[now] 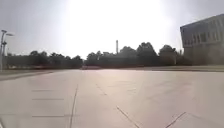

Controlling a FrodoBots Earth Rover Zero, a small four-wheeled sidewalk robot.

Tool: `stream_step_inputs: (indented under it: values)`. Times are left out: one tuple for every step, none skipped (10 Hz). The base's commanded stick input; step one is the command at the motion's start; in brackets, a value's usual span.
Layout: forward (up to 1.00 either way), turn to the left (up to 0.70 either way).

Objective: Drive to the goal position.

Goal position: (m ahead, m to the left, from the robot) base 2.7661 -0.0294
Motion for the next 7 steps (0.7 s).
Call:
stream_step_inputs:
  values:
    - [0.70, 0.00]
    - [0.70, 0.00]
    - [0.70, 0.00]
    - [0.70, 0.00]
    - [0.70, 0.00]
    - [0.70, 0.00]
    - [0.70, 0.00]
